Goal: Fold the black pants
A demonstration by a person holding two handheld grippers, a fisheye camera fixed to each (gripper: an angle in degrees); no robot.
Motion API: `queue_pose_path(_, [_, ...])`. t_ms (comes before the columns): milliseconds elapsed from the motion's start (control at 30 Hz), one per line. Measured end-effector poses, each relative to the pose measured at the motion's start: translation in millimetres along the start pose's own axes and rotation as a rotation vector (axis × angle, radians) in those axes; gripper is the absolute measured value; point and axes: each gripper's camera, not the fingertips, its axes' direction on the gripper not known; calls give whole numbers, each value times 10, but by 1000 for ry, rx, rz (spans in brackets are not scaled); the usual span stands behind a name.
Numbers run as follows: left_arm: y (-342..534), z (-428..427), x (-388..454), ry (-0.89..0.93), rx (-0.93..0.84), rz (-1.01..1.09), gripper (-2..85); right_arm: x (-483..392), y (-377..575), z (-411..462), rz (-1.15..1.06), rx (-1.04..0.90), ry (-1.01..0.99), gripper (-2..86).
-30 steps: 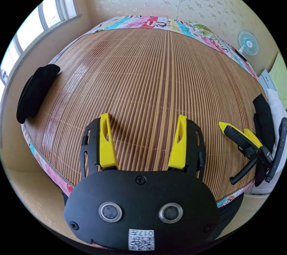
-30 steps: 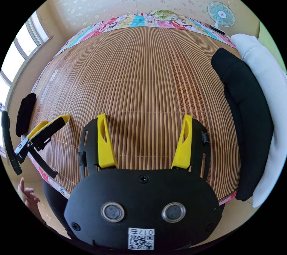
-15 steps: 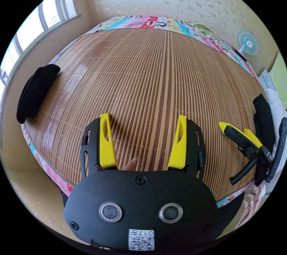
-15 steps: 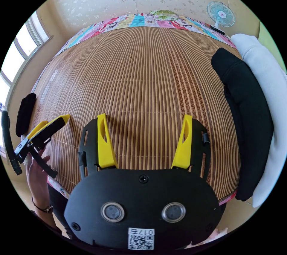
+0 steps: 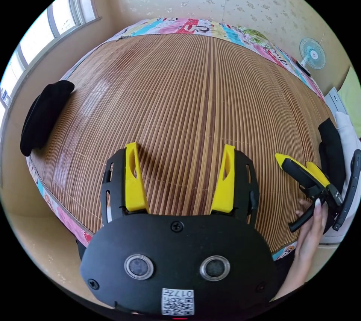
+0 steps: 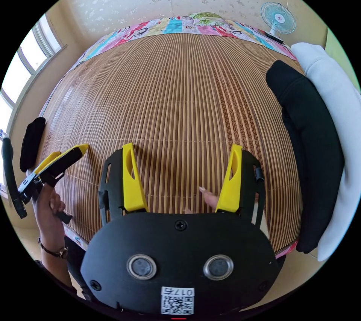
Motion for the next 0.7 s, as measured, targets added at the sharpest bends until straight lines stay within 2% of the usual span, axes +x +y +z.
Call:
queue_pose_path(67, [-75, -79, -59, 6, -32, 4, 265, -17, -57, 6, 0, 0, -1, 320])
queue_pose_path(133, [-133, -220, -180, 20, -64, -15, 178, -48, -149, 23, 2, -3, 2, 319])
queue_pose_path(167, [-144, -349, -310, 87, -70, -36, 107, -58, -179, 30, 4, -7, 3, 318])
queue_pose_path(200, [-142, -498, -483, 238, -63, -46, 60, -83, -241, 45, 2, -18, 10, 316])
queue_pose_path(233, [-141, -571, -579, 336, -55, -46, 48, -95, -294, 50, -4, -23, 7, 309])
queue_pose_path(300, [-161, -791, -931, 775, -51, -18, 40, -109, -372, 45, -36, -43, -11, 288])
queue_pose_path(367, [-176, -933, -1143, 1000, -66, -22, 42, -107, -480, 12, -56, -91, -35, 236])
queue_pose_path(400, [-168, -1046, -1274, 1078, -64, -46, 35, -97, -544, -27, -57, -136, -48, 176])
queue_pose_path(433, [-159, -1100, -1336, 1105, -63, -62, 32, -74, -583, -76, -47, -175, -57, 99])
queue_pose_path(500, [-121, -1265, -1531, 1208, -81, -118, 17, -42, -621, -102, -41, -264, -88, 57])
queue_pose_path(600, [-76, -1385, -1665, 1279, -117, -162, 12, -31, -625, -151, -90, -384, -139, 43])
queue_pose_path(700, [-102, -1522, -1654, 1220, -153, -121, 31, -85, -697, -284, -146, -451, 5, 58])
